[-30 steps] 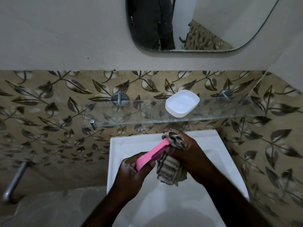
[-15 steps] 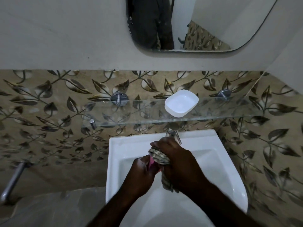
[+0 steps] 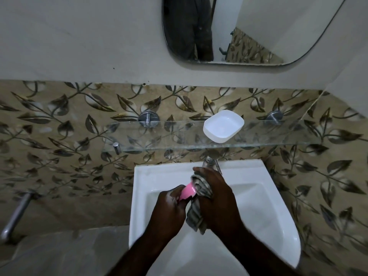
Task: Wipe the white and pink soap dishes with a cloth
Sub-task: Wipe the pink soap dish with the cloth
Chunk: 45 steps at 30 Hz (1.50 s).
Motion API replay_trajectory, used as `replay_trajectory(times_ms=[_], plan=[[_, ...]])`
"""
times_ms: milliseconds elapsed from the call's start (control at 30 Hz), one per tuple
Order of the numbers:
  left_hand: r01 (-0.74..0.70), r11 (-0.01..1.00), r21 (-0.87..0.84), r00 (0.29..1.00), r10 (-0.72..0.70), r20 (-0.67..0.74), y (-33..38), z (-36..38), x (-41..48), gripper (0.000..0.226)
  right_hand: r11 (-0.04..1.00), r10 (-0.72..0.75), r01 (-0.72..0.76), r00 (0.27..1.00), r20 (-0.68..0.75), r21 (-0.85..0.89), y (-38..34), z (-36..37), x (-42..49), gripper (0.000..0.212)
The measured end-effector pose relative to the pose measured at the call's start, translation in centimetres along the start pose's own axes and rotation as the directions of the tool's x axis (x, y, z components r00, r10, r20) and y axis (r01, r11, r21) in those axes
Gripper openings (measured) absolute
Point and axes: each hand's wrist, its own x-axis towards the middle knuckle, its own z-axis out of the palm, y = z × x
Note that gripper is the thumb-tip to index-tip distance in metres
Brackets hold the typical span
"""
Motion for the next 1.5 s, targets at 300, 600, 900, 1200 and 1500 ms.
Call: replay_trajectory(times_ms=[300, 600, 900, 1200, 1500], plan=[[0.031, 0.995, -0.095, 0.999, -0.032, -0.008, -0.1, -1.2, 0.3, 0.015, 0.939, -0.133, 0.179, 0.977, 0.169, -0.295, -0.8, 0.2, 0.4, 0.051], [0.204, 0.748, -0.631, 0.965, -0.261, 0.004, 0.7, -2.6, 1.6, 0.041, 0.806, 0.235, -0.394, 0.898, 0.371, 0.441, 0.0, 0.6, 0.5, 0.028], [0.236, 0.468, -0.851, 0.918, -0.394, 0.038, -0.4, -3.9, 2.6, 0.057, 0.711, 0.456, -0.605, 0.785, 0.420, 0.358, 3.1, -2.7, -0.4, 0.033], [0.292, 0.620, -0.728, 0.925, -0.378, 0.049, 1.1, -1.6, 2.3, 0.035, 0.996, 0.004, 0.003, 0.997, 0.073, -0.090, -2.1, -3.0, 2.3, 0.044], [0.207, 0.640, -0.739, 0.894, -0.431, -0.123, 1.3, -2.8, 2.5, 0.020, 0.970, 0.006, 0.120, 0.857, 0.515, -0.210, -0.6, 0.0, -2.5, 0.033]])
